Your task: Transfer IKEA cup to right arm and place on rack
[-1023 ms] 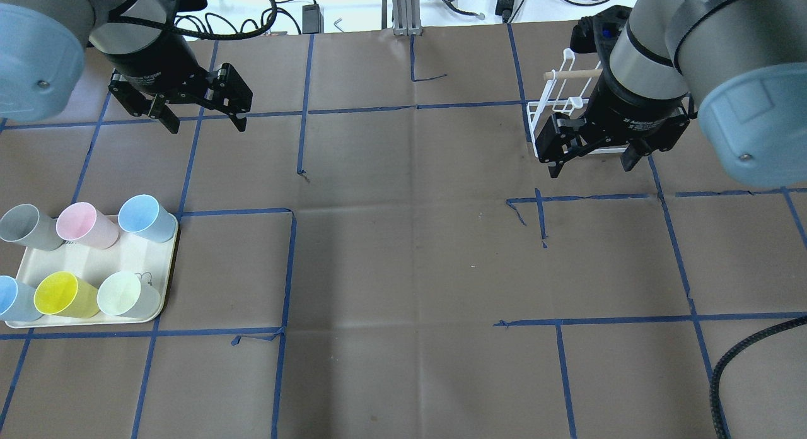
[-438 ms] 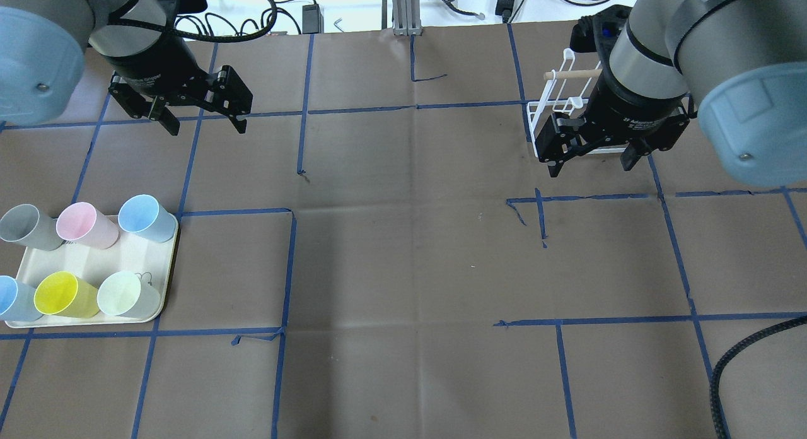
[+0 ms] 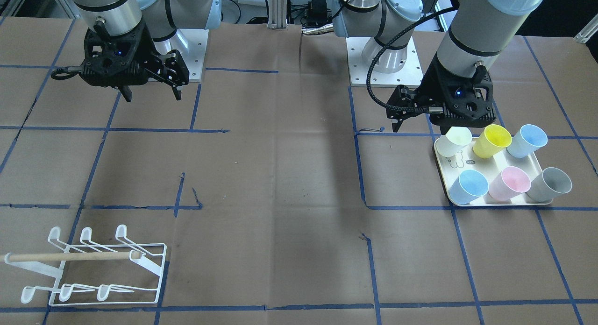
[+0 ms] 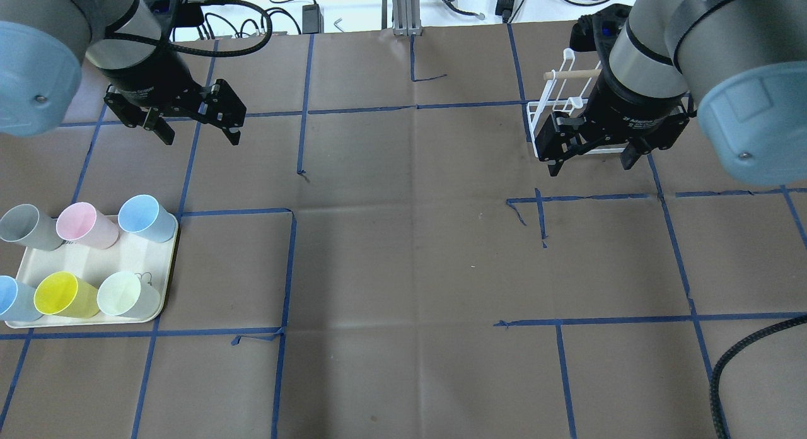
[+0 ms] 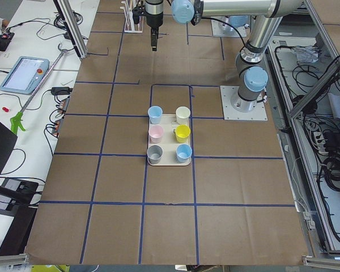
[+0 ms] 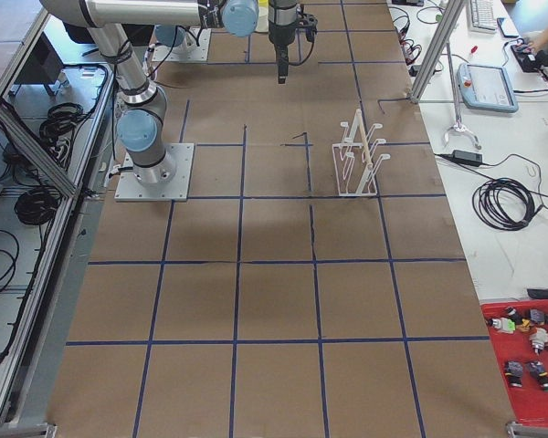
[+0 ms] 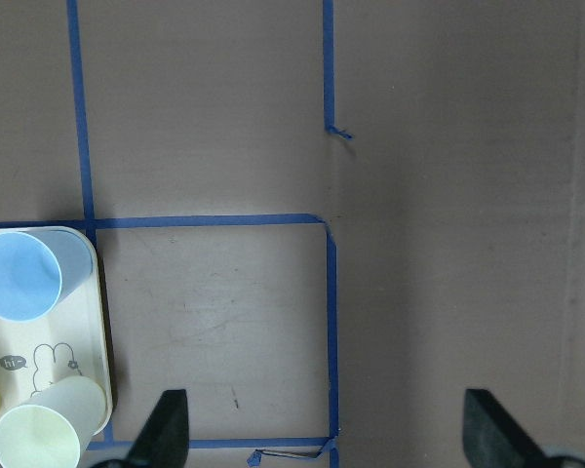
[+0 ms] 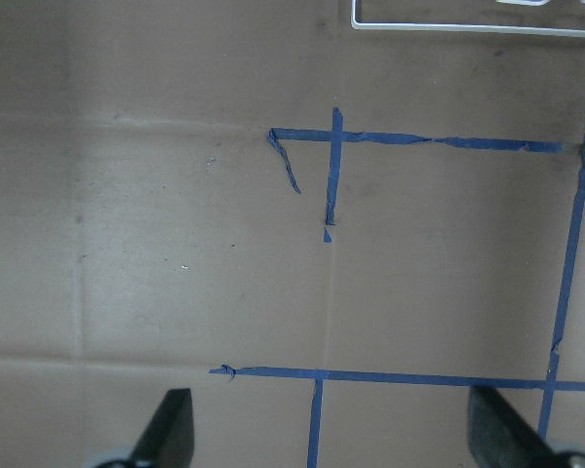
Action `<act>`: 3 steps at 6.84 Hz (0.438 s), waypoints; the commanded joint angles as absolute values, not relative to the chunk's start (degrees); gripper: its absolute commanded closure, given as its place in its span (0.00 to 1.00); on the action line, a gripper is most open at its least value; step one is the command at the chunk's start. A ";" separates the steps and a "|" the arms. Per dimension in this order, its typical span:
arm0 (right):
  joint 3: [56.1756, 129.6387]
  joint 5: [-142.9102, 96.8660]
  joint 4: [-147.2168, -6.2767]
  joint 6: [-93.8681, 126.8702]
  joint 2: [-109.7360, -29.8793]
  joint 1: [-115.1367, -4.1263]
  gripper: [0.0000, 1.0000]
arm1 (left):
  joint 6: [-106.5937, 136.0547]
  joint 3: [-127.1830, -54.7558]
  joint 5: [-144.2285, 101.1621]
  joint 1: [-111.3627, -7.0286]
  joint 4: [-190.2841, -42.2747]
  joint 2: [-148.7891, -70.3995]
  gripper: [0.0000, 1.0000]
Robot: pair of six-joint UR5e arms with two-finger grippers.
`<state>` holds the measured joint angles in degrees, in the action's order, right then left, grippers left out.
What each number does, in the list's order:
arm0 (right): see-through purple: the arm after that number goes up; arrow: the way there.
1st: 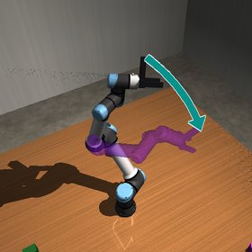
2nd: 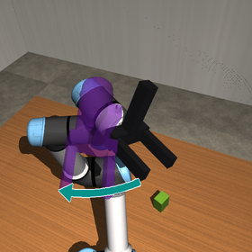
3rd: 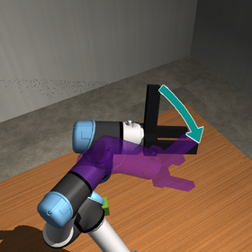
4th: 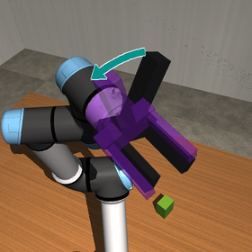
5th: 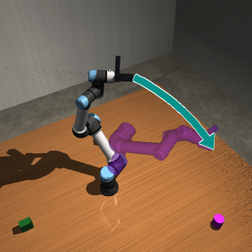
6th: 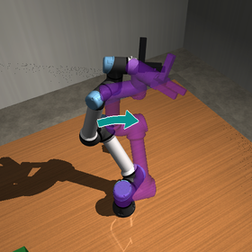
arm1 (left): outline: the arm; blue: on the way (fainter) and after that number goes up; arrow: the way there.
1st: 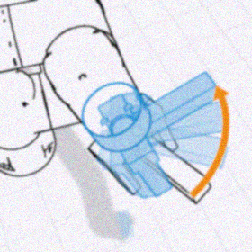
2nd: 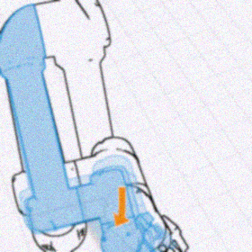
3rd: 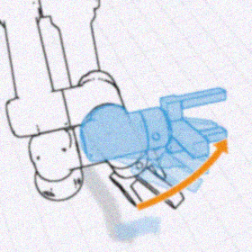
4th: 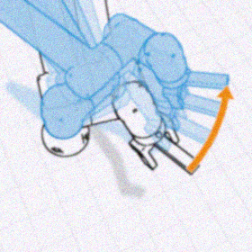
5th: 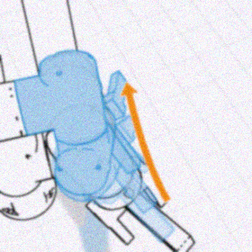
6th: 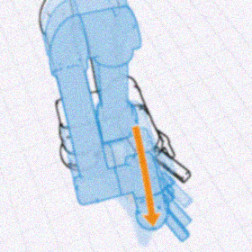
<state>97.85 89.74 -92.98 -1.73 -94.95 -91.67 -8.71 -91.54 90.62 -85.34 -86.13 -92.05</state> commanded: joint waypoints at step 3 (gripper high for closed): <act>93.46 89.65 -92.90 -2.28 -91.43 -91.67 0.00 | -25.19 -97.19 90.27 -68.44 -84.47 -91.32 0.01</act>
<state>95.92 89.68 -92.97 -1.92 -93.35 -91.67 -20.54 -95.11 90.56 -74.73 -85.22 -91.40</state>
